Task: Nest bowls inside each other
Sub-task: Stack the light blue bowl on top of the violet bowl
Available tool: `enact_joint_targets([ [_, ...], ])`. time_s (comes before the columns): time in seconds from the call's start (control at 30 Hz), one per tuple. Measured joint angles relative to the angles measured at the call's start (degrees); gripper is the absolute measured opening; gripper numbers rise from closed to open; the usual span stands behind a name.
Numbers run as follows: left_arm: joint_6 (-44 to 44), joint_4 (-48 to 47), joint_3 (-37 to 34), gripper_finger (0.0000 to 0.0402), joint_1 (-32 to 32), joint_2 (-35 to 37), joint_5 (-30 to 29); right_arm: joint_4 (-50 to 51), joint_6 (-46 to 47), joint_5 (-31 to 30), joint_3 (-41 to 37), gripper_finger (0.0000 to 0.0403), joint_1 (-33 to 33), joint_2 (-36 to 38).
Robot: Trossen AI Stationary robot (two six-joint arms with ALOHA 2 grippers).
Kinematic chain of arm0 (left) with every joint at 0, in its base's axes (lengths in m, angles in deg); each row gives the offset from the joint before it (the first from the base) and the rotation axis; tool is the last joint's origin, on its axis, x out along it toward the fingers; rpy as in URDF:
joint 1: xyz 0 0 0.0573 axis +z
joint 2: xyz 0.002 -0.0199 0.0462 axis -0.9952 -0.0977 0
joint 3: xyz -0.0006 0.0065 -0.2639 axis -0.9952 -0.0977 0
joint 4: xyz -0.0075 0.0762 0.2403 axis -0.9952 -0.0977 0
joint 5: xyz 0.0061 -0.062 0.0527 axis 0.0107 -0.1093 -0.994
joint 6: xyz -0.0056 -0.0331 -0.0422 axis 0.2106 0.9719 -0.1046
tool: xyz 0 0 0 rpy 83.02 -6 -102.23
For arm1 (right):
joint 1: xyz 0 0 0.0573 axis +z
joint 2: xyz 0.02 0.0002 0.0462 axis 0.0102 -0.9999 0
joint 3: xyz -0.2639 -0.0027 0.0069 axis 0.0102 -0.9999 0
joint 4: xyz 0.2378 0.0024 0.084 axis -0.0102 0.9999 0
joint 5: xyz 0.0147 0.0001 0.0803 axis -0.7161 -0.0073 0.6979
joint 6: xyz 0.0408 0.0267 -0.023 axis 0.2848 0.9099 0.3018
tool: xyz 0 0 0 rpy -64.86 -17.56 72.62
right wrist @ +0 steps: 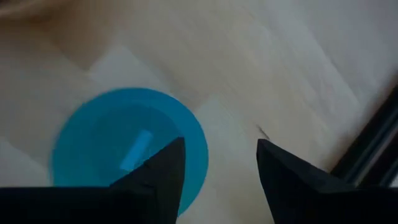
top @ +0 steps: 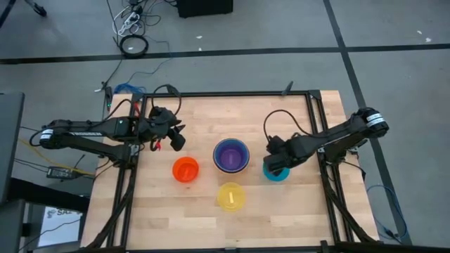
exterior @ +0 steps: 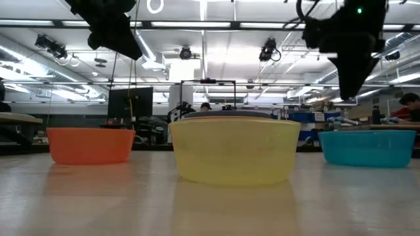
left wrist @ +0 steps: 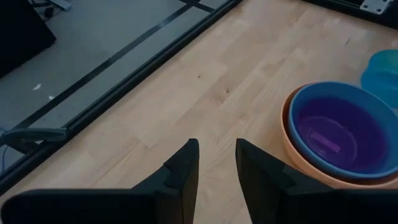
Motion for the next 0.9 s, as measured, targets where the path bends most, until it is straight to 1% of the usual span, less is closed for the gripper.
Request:
enact_joint_targets([
  [0.13,0.0,0.0,0.0,0.0115,0.0,0.0,0.0,-1.3,2.4,1.2,-3.7,0.0187,-0.1,-0.5],
  [0.33,0.0,0.1,0.0,0.0115,0.0,0.0,0.1,-7.4,3.8,3.4,-8.6,0.0187,-0.5,-0.5],
  [0.57,0.0,0.1,0.0,0.0115,0.0,0.0,0.2,-11.1,6.4,3.4,-13.2,0.0186,-0.6,-0.5],
  [0.77,0.2,0.1,0.0,0.0115,0.0,0.0,0.2,-20.3,6.7,5.2,-18.5,0.0185,-1.2,-0.5],
  [0.83,0.2,0.1,0.0,0.0115,0.0,0.0,0.2,-23.1,6.5,5.3,-20.2,0.0179,-1.6,-0.5],
  [0.9,0.2,0.1,0.0,0.0115,0.0,0.0,0.2,-24.0,6.3,5.7,-21.0,0.0162,-2.2,-0.5],
])
